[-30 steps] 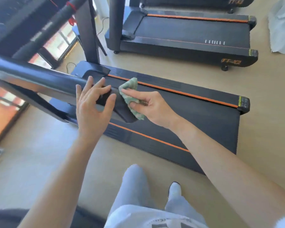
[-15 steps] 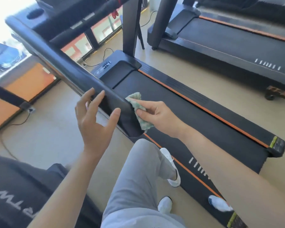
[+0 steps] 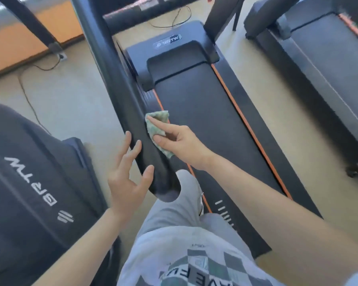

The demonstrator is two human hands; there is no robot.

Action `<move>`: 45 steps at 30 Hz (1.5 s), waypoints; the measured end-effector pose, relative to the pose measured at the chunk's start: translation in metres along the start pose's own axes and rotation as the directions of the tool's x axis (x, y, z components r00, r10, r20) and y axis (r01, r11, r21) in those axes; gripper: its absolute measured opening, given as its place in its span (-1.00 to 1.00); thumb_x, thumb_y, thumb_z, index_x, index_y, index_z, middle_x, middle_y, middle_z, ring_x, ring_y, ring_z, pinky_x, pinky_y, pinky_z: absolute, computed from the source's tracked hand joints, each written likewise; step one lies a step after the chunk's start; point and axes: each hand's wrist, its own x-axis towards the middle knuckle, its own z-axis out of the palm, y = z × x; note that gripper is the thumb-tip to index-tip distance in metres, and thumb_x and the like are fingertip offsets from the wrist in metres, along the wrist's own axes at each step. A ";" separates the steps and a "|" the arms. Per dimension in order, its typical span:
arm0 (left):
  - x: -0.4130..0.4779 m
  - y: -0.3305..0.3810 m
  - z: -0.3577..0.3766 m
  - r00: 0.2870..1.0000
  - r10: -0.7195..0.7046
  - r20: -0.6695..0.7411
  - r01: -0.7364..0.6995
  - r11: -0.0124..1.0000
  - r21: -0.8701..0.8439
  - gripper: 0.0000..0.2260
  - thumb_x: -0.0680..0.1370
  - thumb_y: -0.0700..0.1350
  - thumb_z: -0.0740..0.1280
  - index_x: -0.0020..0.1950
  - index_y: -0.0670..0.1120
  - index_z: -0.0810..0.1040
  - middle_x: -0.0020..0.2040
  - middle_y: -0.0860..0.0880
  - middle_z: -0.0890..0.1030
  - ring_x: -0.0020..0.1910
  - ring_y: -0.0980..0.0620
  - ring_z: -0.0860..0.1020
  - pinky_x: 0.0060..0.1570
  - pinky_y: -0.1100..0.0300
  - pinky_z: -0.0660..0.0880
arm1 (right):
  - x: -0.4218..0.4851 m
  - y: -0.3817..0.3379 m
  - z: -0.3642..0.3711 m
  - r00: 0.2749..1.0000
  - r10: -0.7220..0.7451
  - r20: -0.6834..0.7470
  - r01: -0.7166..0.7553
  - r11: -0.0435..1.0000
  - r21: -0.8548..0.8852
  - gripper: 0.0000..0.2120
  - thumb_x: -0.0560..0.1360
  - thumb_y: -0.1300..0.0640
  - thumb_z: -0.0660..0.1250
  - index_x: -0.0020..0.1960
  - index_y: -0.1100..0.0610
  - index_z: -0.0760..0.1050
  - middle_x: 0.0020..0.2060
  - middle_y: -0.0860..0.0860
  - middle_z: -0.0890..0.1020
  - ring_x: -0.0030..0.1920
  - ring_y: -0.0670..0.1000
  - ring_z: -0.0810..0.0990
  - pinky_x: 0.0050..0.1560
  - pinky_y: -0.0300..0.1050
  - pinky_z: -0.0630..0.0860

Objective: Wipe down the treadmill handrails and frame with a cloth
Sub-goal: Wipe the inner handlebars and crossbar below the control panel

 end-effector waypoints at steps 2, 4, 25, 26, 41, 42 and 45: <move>0.001 0.004 0.002 0.998 -0.059 0.006 0.059 0.997 -0.043 -0.55 0.53 -0.12 0.37 0.42 -0.15 0.48 0.56 -0.20 0.34 0.55 -0.08 0.35 0.34 -0.29 0.46 | -0.010 0.003 -0.001 0.996 0.089 -0.006 -0.089 0.995 0.035 -0.54 0.62 0.23 0.33 0.50 0.08 0.41 0.24 -0.02 0.62 0.19 -0.16 0.54 0.42 -0.08 0.43; 0.000 0.007 0.002 0.993 -0.118 0.004 0.118 0.991 -0.060 -0.57 0.55 -0.13 0.37 0.42 -0.15 0.49 0.57 -0.20 0.34 0.55 -0.09 0.35 0.29 -0.33 0.48 | -0.025 0.006 0.000 0.984 0.177 -0.009 -0.176 0.981 0.080 -0.56 0.63 0.25 0.31 0.50 0.09 0.42 0.21 -0.06 0.63 0.19 -0.14 0.57 0.38 -0.09 0.47; 0.030 0.052 0.002 0.805 -0.579 -0.128 0.593 0.786 0.175 -0.33 0.55 0.20 0.35 0.62 0.13 0.21 0.36 0.11 0.42 0.19 0.06 0.57 -0.01 -0.08 0.64 | 0.049 -0.045 -0.023 0.949 0.270 0.164 -0.255 0.961 -0.106 -0.40 0.56 0.27 0.37 0.56 0.06 0.31 0.26 -0.17 0.62 0.29 -0.11 0.58 0.43 0.04 0.44; 0.032 0.054 0.005 0.777 -0.612 -0.151 0.630 0.753 0.191 -0.34 0.55 0.22 0.33 0.61 0.10 0.25 0.34 0.09 0.45 0.19 0.02 0.57 0.03 -0.10 0.61 | 0.057 -0.048 -0.024 0.952 0.251 0.176 -0.234 0.966 -0.113 -0.36 0.56 0.29 0.37 0.58 0.07 0.26 0.29 -0.22 0.58 0.34 -0.12 0.54 0.46 0.05 0.41; 0.064 0.097 0.042 0.348 -0.846 -0.403 0.931 0.364 0.038 -0.55 0.66 0.11 0.28 0.55 0.27 0.33 0.32 0.13 0.54 0.27 0.05 0.50 0.07 0.15 0.34 | 0.042 -0.016 -0.050 0.684 0.564 0.462 -0.573 0.808 -0.138 -0.56 0.59 0.12 0.38 0.43 0.19 0.43 0.16 0.08 0.68 0.19 0.11 0.66 0.19 0.16 0.62; 0.066 0.099 0.044 0.337 -0.849 -0.408 0.936 0.349 0.049 -0.55 0.67 0.10 0.26 0.56 0.26 0.31 0.32 0.11 0.53 0.28 0.02 0.49 0.07 0.13 0.35 | 0.039 -0.014 -0.053 0.645 0.588 0.488 -0.616 0.778 -0.123 -0.65 0.62 0.17 0.34 0.38 0.21 0.46 0.15 0.11 0.67 0.19 0.15 0.66 0.17 0.13 0.63; 0.070 0.102 0.049 0.314 -0.858 -0.406 0.947 0.313 0.069 -0.55 0.69 0.08 0.21 0.59 0.24 0.27 0.37 0.08 0.50 0.32 -0.01 0.47 0.09 0.10 0.36 | 0.040 -0.015 -0.058 0.590 0.625 0.512 -0.691 0.718 -0.081 -0.74 0.64 0.22 0.29 0.30 0.25 0.51 0.18 0.17 0.66 0.19 0.18 0.66 0.10 0.03 0.66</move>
